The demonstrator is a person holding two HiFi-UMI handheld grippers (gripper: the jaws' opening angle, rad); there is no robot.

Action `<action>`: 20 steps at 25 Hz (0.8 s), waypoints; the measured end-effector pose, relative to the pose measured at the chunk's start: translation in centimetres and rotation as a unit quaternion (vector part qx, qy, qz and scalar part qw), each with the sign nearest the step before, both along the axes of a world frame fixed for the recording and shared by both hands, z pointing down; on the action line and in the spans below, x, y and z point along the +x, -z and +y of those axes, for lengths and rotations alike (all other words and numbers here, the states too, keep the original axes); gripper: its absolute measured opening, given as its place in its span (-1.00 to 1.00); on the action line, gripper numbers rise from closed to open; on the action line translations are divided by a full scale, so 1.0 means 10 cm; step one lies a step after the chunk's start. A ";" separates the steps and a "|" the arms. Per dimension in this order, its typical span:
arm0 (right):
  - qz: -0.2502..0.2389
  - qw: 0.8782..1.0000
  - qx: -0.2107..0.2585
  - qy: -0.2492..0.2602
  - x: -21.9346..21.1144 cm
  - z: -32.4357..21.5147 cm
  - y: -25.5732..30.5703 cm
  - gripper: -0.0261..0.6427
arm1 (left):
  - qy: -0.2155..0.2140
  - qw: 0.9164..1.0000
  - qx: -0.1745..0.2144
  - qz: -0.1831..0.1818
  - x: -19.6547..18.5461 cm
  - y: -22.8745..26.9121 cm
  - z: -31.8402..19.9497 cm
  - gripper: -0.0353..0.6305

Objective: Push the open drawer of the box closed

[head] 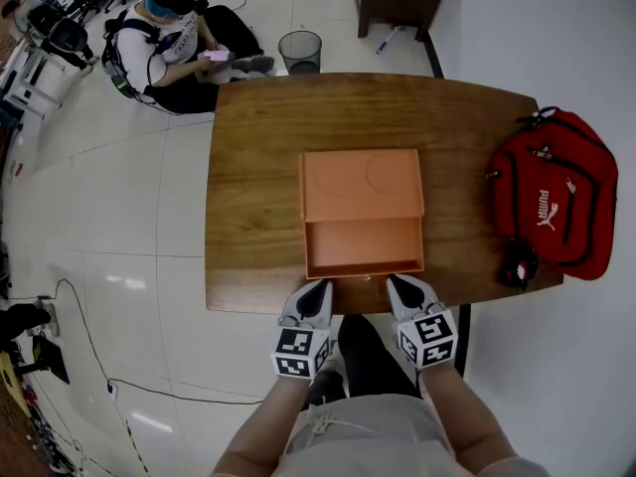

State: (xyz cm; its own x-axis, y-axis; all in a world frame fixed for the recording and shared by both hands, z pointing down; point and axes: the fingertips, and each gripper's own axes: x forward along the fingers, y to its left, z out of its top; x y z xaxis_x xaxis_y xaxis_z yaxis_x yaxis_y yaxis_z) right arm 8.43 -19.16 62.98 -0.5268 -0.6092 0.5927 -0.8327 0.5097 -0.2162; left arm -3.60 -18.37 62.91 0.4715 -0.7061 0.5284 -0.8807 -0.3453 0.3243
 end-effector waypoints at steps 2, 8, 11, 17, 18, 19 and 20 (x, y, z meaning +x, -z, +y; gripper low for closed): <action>-0.001 1.000 0.001 -0.004 0.00 -0.07 0.01 -0.91 | -0.002 1.000 -0.001 -0.002 0.01 -0.01 -0.06 -0.89; 0.002 1.000 -0.007 0.005 -0.02 -0.23 -0.02 -0.91 | 0.015 1.000 0.006 -0.020 -0.05 0.00 -0.29 -0.88; 0.001 1.000 -0.007 0.004 -0.01 -0.32 -0.03 -0.91 | 0.021 1.000 0.007 -0.014 -0.05 0.01 -0.37 -0.88; -0.003 1.000 -0.006 0.002 0.02 -0.57 -0.03 -0.91 | 0.036 0.999 0.010 -0.009 -0.05 0.03 -0.61 -0.88; -0.004 1.000 -0.006 0.002 0.03 -0.61 -0.04 -0.91 | 0.038 0.999 0.011 -0.008 -0.05 0.03 -0.65 -0.88; -0.005 1.000 -0.007 0.002 0.03 -0.65 -0.05 -0.91 | 0.040 0.999 0.011 -0.008 -0.05 0.03 -0.69 -0.88; -0.005 1.000 -0.007 0.002 0.04 -0.69 -0.05 -0.91 | 0.041 0.999 0.012 -0.009 -0.05 0.03 -0.73 -0.88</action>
